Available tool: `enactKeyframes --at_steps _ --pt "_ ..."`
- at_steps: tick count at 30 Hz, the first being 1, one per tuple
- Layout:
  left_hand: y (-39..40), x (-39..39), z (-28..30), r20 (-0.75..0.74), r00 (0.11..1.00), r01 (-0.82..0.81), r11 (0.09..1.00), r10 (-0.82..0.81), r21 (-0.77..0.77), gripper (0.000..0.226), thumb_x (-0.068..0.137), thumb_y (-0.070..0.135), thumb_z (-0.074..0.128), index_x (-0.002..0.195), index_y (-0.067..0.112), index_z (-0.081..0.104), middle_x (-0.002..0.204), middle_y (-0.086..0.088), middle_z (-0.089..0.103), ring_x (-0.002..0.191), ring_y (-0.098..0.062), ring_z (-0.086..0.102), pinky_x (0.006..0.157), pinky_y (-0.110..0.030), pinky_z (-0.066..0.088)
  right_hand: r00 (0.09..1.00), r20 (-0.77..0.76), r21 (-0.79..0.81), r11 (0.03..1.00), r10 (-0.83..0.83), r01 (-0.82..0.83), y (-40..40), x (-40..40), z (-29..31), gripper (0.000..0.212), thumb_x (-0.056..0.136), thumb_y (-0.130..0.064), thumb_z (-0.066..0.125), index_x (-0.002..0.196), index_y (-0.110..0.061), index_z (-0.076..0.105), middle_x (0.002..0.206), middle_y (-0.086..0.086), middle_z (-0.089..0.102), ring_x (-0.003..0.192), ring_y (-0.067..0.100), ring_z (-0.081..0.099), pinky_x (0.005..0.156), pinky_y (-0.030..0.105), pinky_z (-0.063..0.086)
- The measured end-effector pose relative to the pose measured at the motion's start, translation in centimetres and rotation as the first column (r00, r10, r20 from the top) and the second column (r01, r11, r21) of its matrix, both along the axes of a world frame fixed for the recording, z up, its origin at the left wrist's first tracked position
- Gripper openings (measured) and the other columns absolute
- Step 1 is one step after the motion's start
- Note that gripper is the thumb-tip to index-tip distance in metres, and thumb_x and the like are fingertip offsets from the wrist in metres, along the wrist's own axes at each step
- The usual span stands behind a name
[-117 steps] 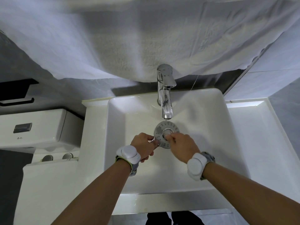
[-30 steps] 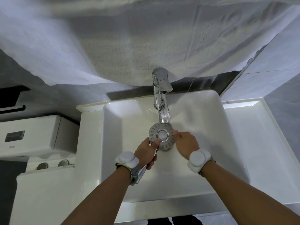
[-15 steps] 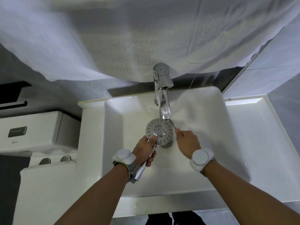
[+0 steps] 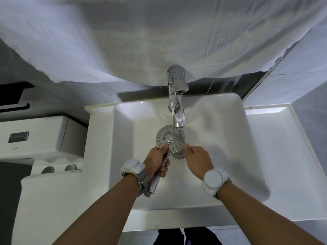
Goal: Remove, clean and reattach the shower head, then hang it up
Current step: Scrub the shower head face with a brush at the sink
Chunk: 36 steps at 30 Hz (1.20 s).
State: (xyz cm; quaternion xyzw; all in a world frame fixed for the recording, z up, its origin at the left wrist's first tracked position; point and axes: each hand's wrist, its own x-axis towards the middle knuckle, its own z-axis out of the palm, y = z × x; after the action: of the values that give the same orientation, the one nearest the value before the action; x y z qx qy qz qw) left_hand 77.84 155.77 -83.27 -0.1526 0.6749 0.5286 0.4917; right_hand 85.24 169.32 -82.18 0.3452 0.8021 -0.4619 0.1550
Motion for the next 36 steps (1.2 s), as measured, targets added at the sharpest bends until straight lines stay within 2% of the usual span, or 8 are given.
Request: enactKeyframes --at_steps 3,7,15,21,25,29,33,36 --pt "-0.1 0.1 0.3 0.044 0.999 -0.031 0.999 0.030 0.009 0.038 0.104 0.048 0.037 0.087 0.015 0.046 0.060 -0.007 0.044 0.039 -0.013 0.029 0.041 -0.017 0.027 0.999 0.017 0.000 0.999 -0.039 0.039 1.4 -2.4 0.7 0.049 0.102 -0.042 0.033 0.061 -0.020 0.046 0.087 0.012 0.059 0.092 0.034 0.060 0.080 0.032 0.041" --pt "0.2 0.0 0.4 0.146 0.980 -0.140 0.990 0.134 0.031 0.042 0.103 0.050 0.039 0.081 0.014 0.044 0.060 -0.005 0.043 0.037 -0.012 0.029 0.038 -0.016 0.025 0.993 0.018 0.042 0.993 0.114 -0.114 -0.2 -1.1 0.8 0.044 0.103 -0.040 0.031 0.070 -0.019 0.049 0.099 0.017 0.064 0.095 0.036 0.058 0.077 0.030 0.039" --pt "0.3 0.5 0.7 0.277 0.950 -0.170 0.983 0.145 0.067 0.034 0.100 0.040 0.040 0.074 0.018 0.040 0.060 -0.004 0.040 0.036 -0.012 0.027 0.037 -0.015 0.022 0.994 0.025 0.080 0.991 0.103 -0.104 2.4 -2.4 1.2 0.048 0.103 -0.043 0.030 0.075 -0.013 0.054 0.094 0.016 0.063 0.089 0.034 0.057 0.076 0.029 0.038" --pt "0.8 -0.1 1.9 0.316 0.936 -0.199 0.973 0.153 0.117 0.027 0.091 0.030 0.041 0.069 0.015 0.042 0.058 -0.005 0.039 0.037 -0.013 0.027 0.038 -0.015 0.022 0.962 0.045 0.132 0.953 0.271 -0.274 1.8 1.0 0.7 0.048 0.102 -0.047 0.029 0.064 -0.021 0.045 0.075 0.005 0.053 0.075 0.028 0.050 0.070 0.029 0.036" --pt "0.6 0.0 1.4 0.225 0.974 -0.035 0.998 0.023 0.047 0.025 0.100 0.026 0.037 0.077 0.016 0.040 0.061 -0.005 0.039 0.039 -0.013 0.027 0.041 -0.015 0.022 0.956 0.068 0.112 0.950 0.286 -0.292 2.7 0.5 0.8 0.049 0.102 -0.047 0.030 0.061 -0.023 0.040 0.070 0.002 0.051 0.071 0.026 0.050 0.070 0.029 0.037" --pt "0.4 -0.1 1.2 0.025 0.973 0.230 0.973 -0.229 -0.033 0.016 0.103 0.027 0.040 0.093 0.015 0.046 0.064 -0.008 0.044 0.041 -0.015 0.030 0.044 -0.017 0.028 0.939 0.048 0.132 0.930 0.340 -0.343 2.9 0.3 1.3 0.046 0.101 -0.047 0.033 0.070 -0.020 0.052 0.070 0.004 0.055 0.074 0.028 0.056 0.069 0.031 0.043" --pt "1.3 -0.9 1.7 -0.077 0.949 0.298 0.951 -0.305 -0.087 0.017 0.103 0.032 0.041 0.099 0.016 0.046 0.069 -0.010 0.044 0.040 -0.015 0.029 0.046 -0.019 0.026 0.932 0.040 0.181 0.915 0.359 -0.360 3.9 -1.4 2.4 0.042 0.103 -0.038 0.030 0.075 -0.019 0.055 0.081 0.011 0.058 0.081 0.034 0.058 0.071 0.034 0.046" --pt "1.7 -1.0 1.6 -0.108 0.948 0.292 0.953 -0.300 -0.078 0.019 0.102 0.033 0.042 0.099 0.015 0.047 0.067 -0.009 0.045 0.039 -0.016 0.030 0.044 -0.019 0.027 0.968 0.004 0.162 0.955 0.251 -0.249 5.1 -1.8 2.8 0.052 0.101 -0.044 0.033 0.060 -0.016 0.043 0.065 0.006 0.051 0.066 0.028 0.049 0.064 0.031 0.038"
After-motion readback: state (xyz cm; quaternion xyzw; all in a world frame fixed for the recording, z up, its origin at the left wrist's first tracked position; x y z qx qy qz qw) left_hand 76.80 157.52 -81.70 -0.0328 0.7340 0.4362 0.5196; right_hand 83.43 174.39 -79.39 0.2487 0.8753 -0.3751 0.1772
